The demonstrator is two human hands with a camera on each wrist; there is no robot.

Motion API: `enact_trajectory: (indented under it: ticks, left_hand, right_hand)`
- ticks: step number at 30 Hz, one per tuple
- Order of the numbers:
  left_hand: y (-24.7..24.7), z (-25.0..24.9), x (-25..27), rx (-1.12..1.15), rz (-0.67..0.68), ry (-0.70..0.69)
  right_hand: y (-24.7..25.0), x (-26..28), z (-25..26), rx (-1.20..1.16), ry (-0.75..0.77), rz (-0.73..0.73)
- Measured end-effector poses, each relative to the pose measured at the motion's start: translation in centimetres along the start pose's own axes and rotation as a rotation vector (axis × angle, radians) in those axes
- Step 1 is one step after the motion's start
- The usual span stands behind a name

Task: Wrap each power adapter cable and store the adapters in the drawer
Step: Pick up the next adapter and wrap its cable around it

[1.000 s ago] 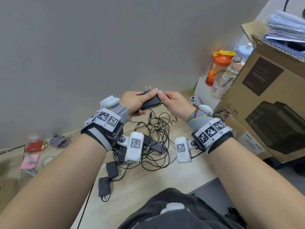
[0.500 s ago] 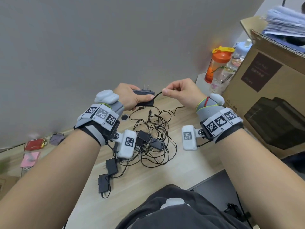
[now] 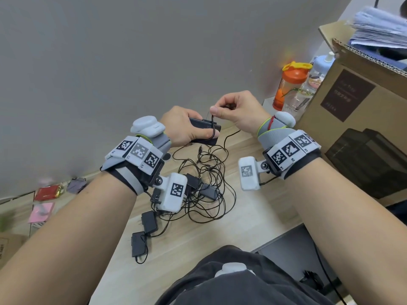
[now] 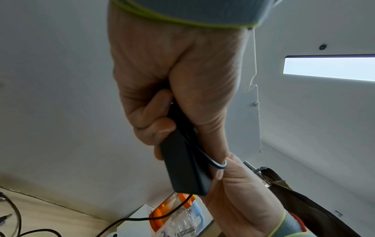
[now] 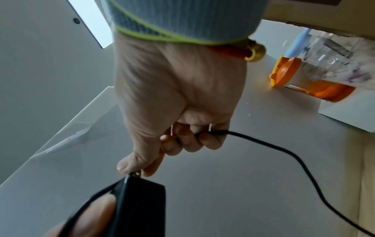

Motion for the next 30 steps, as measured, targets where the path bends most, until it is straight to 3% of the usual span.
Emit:
enact_trajectory:
  ticks: [6,11,15,20,23,30]
  left_hand:
    - [0.0,-0.9,-0.1,0.116,-0.034,-0.056]
    - [1.6,-1.3,-0.4,0.262,-0.224,-0.068]
    - [3.1,-0.5,-1.0,0.279,-0.346,-0.034]
    - [4.3,1.7,-1.2,0.208,-0.403,0.05]
    - [4.5,2.7,-1.1,0.125,-0.382,0.097]
    - [1.7,3.2,-0.9,-0.006,-0.163,0.078]
  right_hand:
    - [-0.9,0.3,-1.8,-0.061,-0.058,0.037]
    - [-2.8,0.7,-3.6,-0.103,-0.138,0.037]
    - [-5.1,1.7,-3.1,-0.151,-0.124,0.132]
    - [-5.1,2.2,-1.3,0.043,-0.077,0.134]
    - [-4.2,2.4,-0.4,0.054,-0.054,0.122]
    - [-1.5,0.8,0.5,-0.02,0.02,0.016]
Point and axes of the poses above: each hand's wrist, its own x-axis away from the middle knuckle, its own y-axis out of the back of the hand, z = x × y, the point moved 9 cm from there along -x, towards the middle knuckle, and after that the axes turned 9 degrees about -y, right-handed, at the moved point
